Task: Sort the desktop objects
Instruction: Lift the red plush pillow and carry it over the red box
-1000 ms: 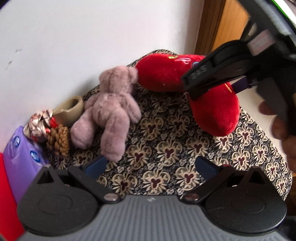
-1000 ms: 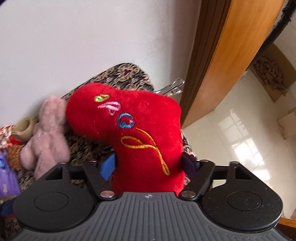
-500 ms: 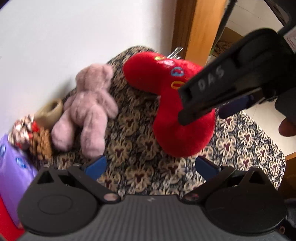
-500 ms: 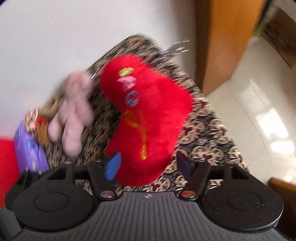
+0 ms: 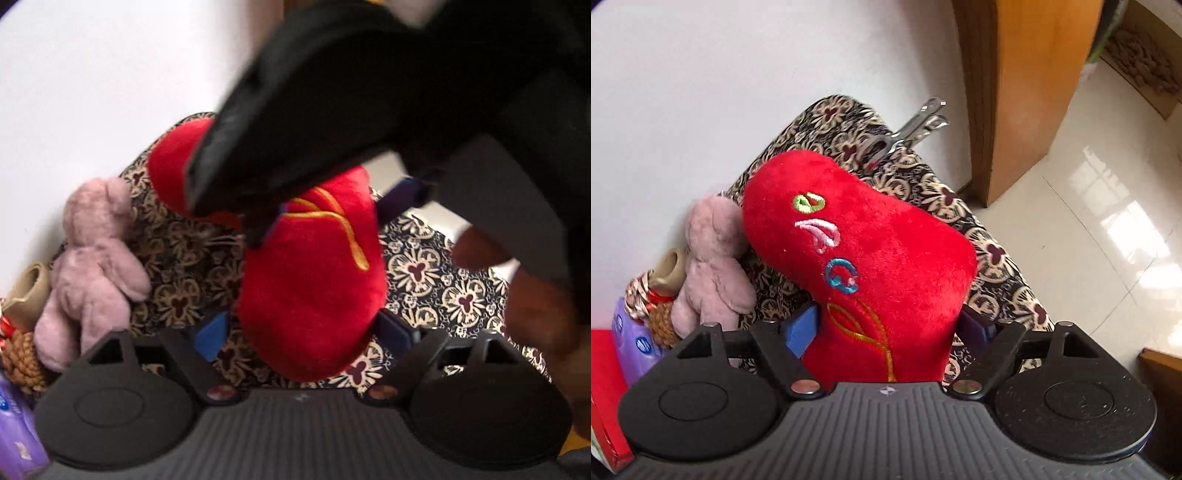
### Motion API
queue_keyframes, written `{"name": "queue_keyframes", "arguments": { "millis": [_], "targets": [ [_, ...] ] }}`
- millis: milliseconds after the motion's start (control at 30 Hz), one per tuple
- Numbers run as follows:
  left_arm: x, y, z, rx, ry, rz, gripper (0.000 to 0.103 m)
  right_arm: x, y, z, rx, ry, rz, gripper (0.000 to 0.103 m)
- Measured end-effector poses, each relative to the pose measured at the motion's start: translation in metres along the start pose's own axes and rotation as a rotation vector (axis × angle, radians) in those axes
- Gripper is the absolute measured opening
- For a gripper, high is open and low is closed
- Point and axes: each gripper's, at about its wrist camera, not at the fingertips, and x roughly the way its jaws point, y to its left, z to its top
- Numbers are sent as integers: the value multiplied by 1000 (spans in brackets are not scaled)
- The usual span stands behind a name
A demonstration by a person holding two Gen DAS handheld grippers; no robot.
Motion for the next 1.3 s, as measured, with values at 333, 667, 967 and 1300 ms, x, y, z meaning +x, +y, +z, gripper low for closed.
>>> {"name": "queue_keyframes", "arguments": {
  "millis": [333, 667, 967, 1300],
  "targets": [
    [-9, -3, -12, 4, -43, -5, 70, -13, 5, -8, -42, -38, -11, 70],
    [-83, -5, -28, 13, -194, 100, 68, -85, 49, -30, -159, -191, 66, 70],
    [-154, 21, -64, -110, -287, 301, 68, -120, 122, -55, -349, -252, 202, 70],
    [-230, 97, -172, -373, -289, 541, 68, -105, 279, -136, -670, -173, 367, 70]
  ]
}}
